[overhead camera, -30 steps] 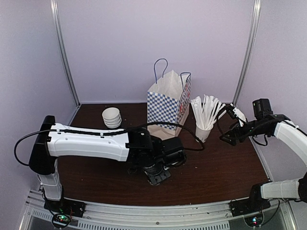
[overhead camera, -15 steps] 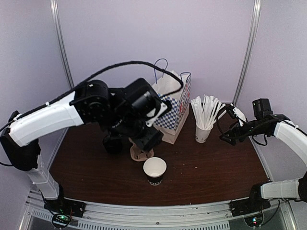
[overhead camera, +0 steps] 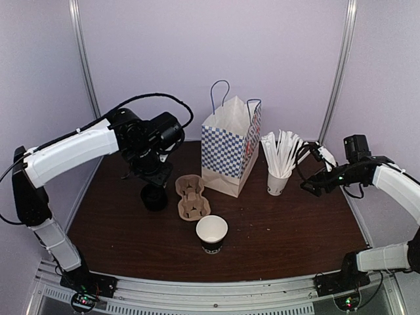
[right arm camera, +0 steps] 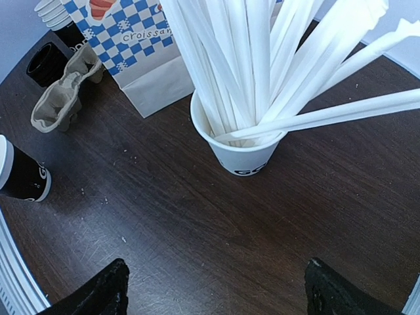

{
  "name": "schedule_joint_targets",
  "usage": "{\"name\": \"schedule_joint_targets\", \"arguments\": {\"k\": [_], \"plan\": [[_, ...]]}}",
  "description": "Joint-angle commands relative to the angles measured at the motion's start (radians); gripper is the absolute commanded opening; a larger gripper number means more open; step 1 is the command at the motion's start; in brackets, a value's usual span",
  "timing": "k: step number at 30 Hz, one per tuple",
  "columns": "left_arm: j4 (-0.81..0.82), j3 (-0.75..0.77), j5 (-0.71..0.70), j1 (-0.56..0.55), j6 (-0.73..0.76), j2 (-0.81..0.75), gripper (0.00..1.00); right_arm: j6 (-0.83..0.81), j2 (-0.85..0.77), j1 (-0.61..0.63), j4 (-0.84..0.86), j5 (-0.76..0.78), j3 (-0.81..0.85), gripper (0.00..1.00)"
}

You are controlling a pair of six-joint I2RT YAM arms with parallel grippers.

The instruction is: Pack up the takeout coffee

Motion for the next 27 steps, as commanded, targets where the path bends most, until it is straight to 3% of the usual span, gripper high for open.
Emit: {"name": "schedule_joint_targets", "arguments": {"k": [1,9,15,20,27], "plan": [[0.083,-0.058,0.055,0.035,0.006,0.050,0.44,0.055,-0.033,0.005,0.041,-0.016,-0.006,0.92],[0.127,-0.071,0.038,0.069,0.124,0.174,0.64,-0.002,-0.167,0.000,0.054,-0.010,-0.041,0.95],[0.206,-0.152,0.071,0.104,0.230,0.149,0.60,-0.027,-0.143,0.000,0.038,-0.021,-0.023,0.95],[0.293,-0.231,0.220,0.183,0.422,0.110,0.55,-0.044,-0.095,0.000,0.022,-0.013,-0.013,0.94],[0.317,-0.236,0.349,0.250,0.451,0.072,0.50,-0.063,-0.072,-0.003,0.001,0.015,0.000,0.94]]}}
